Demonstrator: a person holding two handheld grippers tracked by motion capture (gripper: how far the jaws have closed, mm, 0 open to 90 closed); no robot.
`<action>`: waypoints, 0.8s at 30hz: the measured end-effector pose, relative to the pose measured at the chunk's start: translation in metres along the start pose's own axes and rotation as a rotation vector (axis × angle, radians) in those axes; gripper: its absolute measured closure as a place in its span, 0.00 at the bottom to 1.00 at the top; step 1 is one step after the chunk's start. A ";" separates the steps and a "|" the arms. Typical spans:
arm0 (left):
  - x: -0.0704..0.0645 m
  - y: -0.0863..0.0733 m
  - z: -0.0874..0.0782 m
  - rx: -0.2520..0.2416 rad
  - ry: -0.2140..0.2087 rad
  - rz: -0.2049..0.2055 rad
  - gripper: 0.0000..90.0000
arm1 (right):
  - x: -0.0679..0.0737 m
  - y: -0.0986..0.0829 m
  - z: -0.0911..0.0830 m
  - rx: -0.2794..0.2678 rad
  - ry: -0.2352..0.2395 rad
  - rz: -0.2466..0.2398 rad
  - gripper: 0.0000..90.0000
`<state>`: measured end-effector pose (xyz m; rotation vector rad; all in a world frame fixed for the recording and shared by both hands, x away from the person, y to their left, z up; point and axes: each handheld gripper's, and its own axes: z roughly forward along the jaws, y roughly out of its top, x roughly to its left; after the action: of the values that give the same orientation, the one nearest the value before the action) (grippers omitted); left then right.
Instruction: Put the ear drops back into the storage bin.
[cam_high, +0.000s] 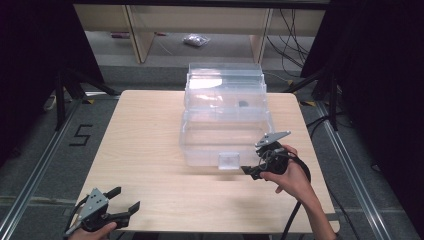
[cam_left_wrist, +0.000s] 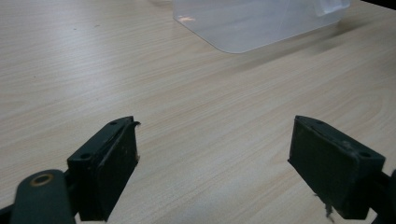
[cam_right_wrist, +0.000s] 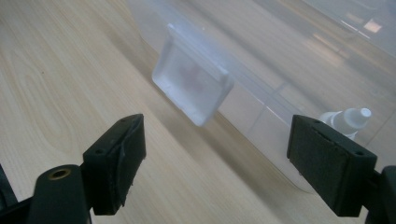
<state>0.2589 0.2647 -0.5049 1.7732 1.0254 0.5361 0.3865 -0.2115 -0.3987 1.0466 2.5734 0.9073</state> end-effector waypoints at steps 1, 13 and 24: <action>0.000 0.000 0.000 0.001 -0.001 0.002 0.16 | 0.001 -0.001 0.000 -0.008 0.000 -0.003 0.23; 0.000 0.000 0.000 0.000 -0.001 0.003 0.16 | 0.005 -0.013 0.007 -0.031 0.014 -0.046 0.22; 0.000 0.000 0.000 0.001 0.000 0.003 0.16 | 0.012 -0.022 0.015 -0.055 0.003 -0.057 0.22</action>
<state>0.2588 0.2646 -0.5048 1.7760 1.0236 0.5378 0.3717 -0.2086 -0.4238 0.9534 2.5516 0.9599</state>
